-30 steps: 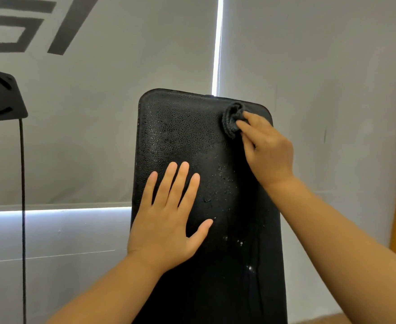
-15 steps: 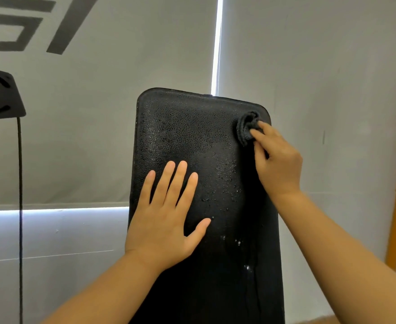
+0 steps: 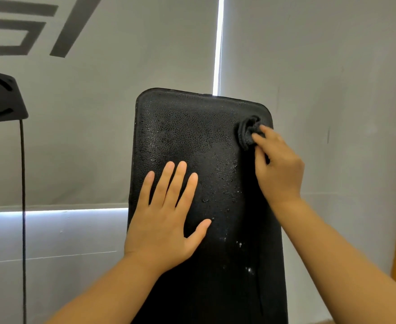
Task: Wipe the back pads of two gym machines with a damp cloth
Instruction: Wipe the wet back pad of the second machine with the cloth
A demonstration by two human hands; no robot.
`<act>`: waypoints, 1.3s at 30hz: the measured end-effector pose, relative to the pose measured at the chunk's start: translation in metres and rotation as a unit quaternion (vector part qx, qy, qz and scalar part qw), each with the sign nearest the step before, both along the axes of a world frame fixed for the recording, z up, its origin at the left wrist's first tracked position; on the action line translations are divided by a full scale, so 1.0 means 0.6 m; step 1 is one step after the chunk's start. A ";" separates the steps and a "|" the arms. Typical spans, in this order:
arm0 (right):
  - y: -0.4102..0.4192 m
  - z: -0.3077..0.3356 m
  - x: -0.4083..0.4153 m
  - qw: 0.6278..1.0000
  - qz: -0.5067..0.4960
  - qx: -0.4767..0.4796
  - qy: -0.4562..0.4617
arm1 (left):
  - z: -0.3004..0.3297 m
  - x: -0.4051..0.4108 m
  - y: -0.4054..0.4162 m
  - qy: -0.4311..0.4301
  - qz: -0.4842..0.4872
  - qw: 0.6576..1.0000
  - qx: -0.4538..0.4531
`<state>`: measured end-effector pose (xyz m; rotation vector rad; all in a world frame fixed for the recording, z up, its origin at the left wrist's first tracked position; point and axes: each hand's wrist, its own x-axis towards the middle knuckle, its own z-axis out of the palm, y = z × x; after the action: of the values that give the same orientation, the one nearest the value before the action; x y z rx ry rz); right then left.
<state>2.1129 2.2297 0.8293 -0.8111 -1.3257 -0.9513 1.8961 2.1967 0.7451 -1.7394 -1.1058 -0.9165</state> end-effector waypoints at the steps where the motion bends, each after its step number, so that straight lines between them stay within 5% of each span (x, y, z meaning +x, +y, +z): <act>1: -0.003 -0.014 -0.001 1.000 -0.003 0.007 -0.016 | 0.000 0.000 0.000 0.000 0.004 1.000 -0.001; 10: 0.002 0.045 -0.015 1.000 0.004 0.000 -0.014 | -0.001 0.002 0.000 0.004 0.017 1.000 0.006; 18: -0.010 -0.053 -0.022 0.997 -0.027 0.027 -0.070 | -0.003 0.002 0.000 0.002 0.021 1.000 0.013; 26: 0.000 0.040 -0.050 0.999 -0.010 0.024 -0.042 | -0.003 0.003 0.001 0.003 0.022 1.000 0.016; 34: -0.013 -0.052 -0.059 0.996 -0.023 0.039 -0.078 | -0.003 0.003 0.003 0.000 0.015 1.000 0.027; 39: -0.015 -0.013 -0.061 0.993 -0.034 0.042 -0.104 | -0.005 0.003 0.004 0.003 0.019 0.999 0.029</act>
<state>2.0763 2.2208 0.8218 -0.7112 -1.4318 -1.1633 1.8977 2.1990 0.7422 -1.6669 -1.0939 -0.9121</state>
